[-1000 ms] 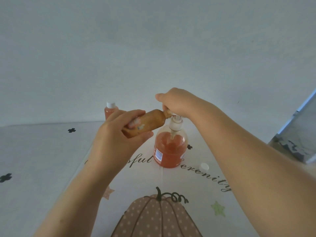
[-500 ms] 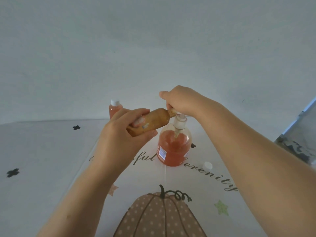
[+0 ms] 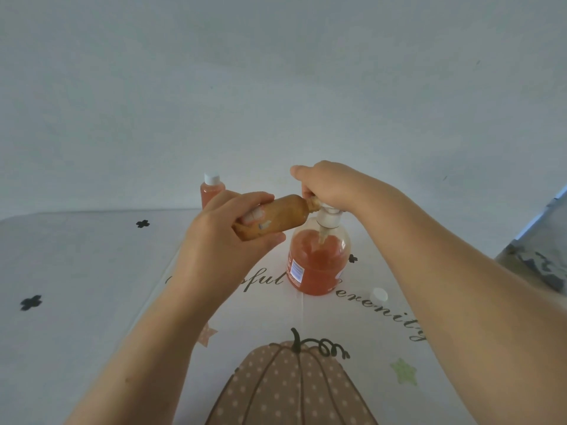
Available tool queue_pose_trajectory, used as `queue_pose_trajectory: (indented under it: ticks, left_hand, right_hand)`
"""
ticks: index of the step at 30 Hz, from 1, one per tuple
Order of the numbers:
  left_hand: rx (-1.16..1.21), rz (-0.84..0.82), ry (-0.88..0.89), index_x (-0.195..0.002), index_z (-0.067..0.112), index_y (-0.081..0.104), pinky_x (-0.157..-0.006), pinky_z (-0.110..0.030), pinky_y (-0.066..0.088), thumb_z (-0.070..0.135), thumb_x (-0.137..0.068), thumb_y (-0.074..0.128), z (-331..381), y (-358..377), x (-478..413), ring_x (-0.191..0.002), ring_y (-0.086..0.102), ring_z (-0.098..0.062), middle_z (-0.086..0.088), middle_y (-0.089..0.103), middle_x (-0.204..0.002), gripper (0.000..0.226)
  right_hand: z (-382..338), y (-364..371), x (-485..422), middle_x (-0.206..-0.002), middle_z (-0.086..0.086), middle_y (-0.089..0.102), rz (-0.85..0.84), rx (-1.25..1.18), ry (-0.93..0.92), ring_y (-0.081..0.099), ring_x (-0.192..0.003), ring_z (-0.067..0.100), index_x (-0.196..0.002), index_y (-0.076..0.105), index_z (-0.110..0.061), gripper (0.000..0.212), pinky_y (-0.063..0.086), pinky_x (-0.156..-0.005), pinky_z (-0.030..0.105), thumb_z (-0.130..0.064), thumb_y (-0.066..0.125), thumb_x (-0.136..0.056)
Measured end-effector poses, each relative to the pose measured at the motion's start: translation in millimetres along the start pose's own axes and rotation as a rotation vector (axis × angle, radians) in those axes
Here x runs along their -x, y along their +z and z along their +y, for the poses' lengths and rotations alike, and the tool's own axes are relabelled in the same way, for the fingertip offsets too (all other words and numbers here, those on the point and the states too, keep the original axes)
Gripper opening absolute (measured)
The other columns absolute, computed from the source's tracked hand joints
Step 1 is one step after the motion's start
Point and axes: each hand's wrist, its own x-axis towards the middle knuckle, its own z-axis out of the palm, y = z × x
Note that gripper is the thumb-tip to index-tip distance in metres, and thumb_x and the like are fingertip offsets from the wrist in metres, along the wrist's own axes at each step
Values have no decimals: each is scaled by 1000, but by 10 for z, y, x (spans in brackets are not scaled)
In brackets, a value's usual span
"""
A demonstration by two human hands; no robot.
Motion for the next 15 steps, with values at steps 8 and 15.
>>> queue_pose_trajectory:
  ticks: [8,15]
  left_hand:
    - [17,10,24,-111,38,66,-71,-3,38,32,-70,82,12,18,10,-90,55,4,20,57,-97,45]
    - [21,32,28,-111,36,67,-70,-2,38,30,-69,83,16,26,1,-86,55,4,20,57,-96,45]
  right_hand:
    - [-11,-101,17,-80,6,48,71,-24,16,47,-89,24,-69,44,-15,45,38,-79,33,-35,27,-106]
    - [-53,-110,70,-99,12,48,44,56,-20,45,-91,23,-96,45,-11,25,41,-87,36,-23,27,-107]
